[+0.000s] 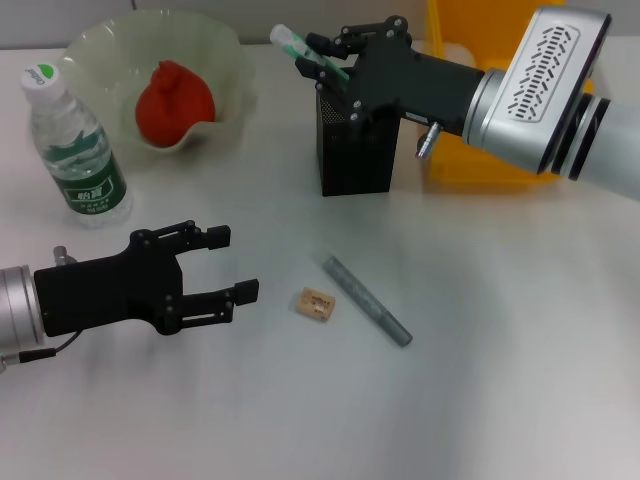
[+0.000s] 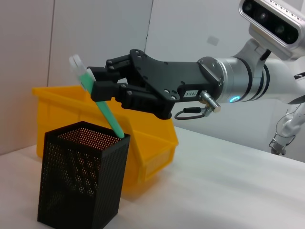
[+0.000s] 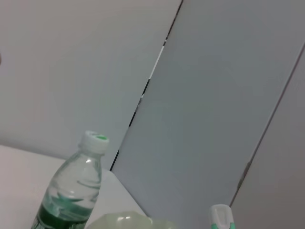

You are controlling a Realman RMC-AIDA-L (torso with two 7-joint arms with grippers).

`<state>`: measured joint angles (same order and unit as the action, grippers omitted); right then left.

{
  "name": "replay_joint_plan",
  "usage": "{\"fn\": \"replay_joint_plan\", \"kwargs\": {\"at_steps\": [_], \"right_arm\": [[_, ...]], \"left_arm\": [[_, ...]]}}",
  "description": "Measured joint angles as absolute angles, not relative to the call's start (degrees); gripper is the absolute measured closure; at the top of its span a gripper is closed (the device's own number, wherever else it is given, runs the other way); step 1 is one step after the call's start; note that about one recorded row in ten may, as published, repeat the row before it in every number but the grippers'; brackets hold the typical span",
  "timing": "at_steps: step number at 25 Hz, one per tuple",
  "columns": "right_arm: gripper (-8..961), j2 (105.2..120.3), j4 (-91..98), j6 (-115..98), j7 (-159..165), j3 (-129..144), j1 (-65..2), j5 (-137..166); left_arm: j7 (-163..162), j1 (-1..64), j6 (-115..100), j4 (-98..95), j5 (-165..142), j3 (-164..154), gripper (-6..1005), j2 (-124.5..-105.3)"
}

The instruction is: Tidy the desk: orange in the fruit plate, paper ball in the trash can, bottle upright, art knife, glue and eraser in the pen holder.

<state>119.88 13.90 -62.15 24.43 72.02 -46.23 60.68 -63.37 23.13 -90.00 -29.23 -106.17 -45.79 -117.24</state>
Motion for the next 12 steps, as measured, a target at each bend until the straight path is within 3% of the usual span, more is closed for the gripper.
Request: {"fn": "replay_joint_plan", "kwargs": {"at_steps": [12], "right_arm": [[735, 119.88, 13.30, -61.97, 21.79, 71.55, -46.02, 60.37]], "left_arm": [[-65.61, 22.93, -90.06, -29.11, -105.89, -43.60, 198, -116.94]]}}
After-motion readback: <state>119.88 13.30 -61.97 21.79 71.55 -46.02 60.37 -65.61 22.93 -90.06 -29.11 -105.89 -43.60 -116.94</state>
